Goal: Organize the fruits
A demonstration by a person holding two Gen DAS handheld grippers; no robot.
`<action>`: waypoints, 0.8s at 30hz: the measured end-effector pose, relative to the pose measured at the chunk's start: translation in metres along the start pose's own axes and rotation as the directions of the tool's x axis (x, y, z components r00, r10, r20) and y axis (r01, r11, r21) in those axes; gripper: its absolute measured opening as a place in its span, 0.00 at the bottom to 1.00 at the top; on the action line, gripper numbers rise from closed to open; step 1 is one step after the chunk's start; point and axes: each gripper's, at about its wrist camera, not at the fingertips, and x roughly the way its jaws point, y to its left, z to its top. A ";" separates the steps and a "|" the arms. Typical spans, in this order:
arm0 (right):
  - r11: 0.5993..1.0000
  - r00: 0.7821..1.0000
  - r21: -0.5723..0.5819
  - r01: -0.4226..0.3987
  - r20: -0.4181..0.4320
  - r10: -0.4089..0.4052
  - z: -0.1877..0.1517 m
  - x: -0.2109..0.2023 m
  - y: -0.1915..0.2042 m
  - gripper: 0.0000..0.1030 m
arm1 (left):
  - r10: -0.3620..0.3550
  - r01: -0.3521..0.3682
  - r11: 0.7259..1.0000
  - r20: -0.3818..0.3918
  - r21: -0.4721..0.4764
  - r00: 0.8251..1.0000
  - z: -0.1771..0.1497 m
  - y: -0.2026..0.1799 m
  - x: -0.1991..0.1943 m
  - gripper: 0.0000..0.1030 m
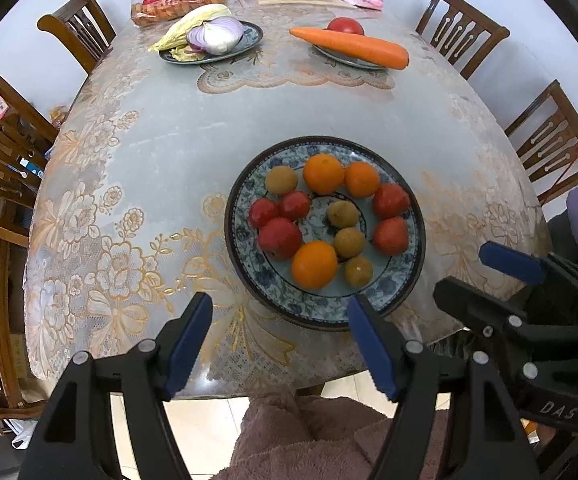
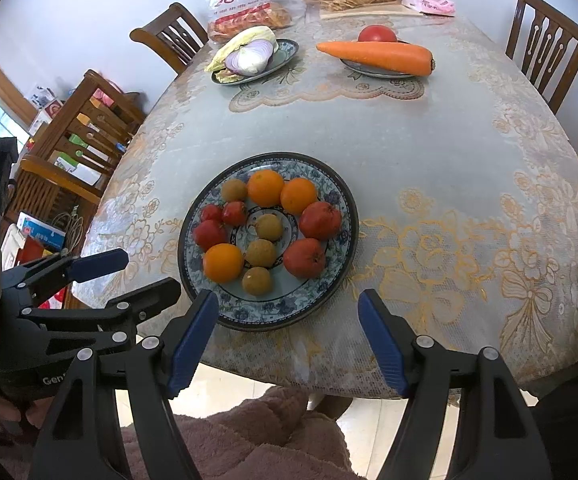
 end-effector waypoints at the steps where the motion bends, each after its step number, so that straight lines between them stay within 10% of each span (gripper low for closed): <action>1: 1.000 1.000 0.002 0.000 0.001 0.000 0.000 0.000 0.000 0.72 | 0.001 -0.001 1.000 -0.002 0.002 1.000 0.000 -0.001 0.000 0.72; 24: 1.000 1.000 0.025 0.001 0.007 -0.001 -0.001 -0.004 -0.007 0.72 | 0.009 -0.009 1.000 -0.006 0.014 1.000 -0.002 -0.006 -0.003 0.72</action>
